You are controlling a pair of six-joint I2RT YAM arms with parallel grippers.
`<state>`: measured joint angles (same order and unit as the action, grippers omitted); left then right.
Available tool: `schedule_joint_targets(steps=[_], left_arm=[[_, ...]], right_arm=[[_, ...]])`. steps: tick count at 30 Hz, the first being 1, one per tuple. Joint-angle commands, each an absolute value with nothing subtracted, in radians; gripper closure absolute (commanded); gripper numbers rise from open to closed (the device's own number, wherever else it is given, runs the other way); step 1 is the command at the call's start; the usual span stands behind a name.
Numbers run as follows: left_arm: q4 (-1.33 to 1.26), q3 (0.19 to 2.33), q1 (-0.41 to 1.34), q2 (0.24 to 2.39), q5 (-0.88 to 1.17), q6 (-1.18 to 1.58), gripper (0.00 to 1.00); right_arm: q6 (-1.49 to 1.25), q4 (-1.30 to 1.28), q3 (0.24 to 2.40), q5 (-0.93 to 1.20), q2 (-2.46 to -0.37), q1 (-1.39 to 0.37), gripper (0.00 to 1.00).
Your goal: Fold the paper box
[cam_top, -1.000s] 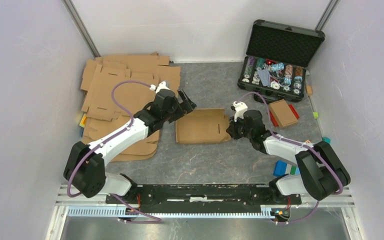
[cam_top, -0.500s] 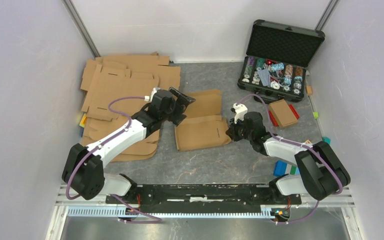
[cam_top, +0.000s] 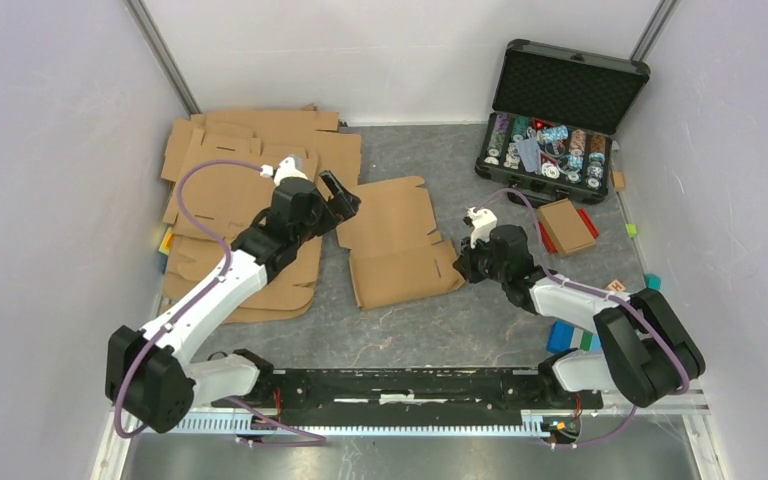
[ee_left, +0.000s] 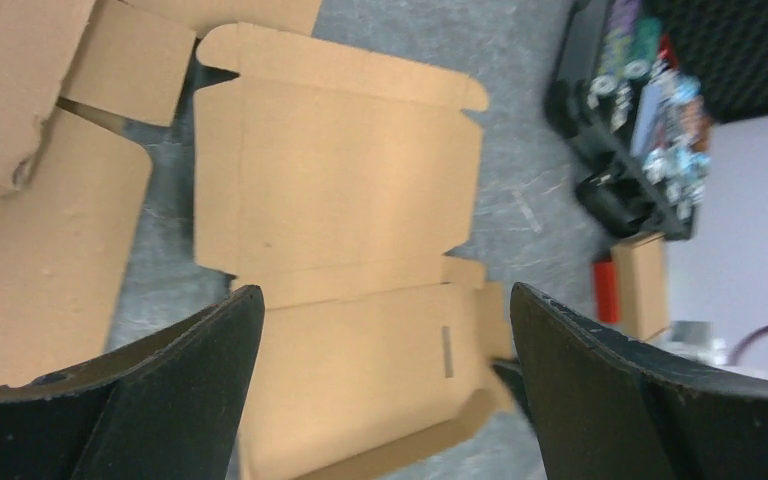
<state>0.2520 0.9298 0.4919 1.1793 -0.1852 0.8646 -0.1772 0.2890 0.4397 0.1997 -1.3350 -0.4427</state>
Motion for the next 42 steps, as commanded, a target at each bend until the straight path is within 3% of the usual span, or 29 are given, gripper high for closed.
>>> schedule_joint_targets(steps=[1, 10, 33, 38, 42], left_arm=[[0.225, 0.854, 0.458, 1.243, -0.167, 0.665, 0.04], [0.043, 0.789, 0.404, 1.358, -0.016, 0.627, 0.07], [-0.011, 0.925, 0.367, 1.748, 0.147, 0.674, 0.18], [-0.132, 0.912, 0.35, 1.789, 0.25, 0.669, 0.33], [-0.222, 0.882, 0.351, 1.774, 0.309, 0.662, 0.51]], right_arm=[[-0.143, 0.262, 0.446, 0.16, -1.302, -0.438, 0.83], [-0.12, 0.165, 0.406, 0.098, -1.227, -0.439, 0.83], [-0.119, 0.116, 0.369, 0.081, -1.145, -0.425, 0.84], [-0.12, 0.121, 0.369, 0.096, -1.152, -0.424, 0.85], [-0.122, 0.124, 0.37, 0.104, -1.162, -0.424, 0.85]])
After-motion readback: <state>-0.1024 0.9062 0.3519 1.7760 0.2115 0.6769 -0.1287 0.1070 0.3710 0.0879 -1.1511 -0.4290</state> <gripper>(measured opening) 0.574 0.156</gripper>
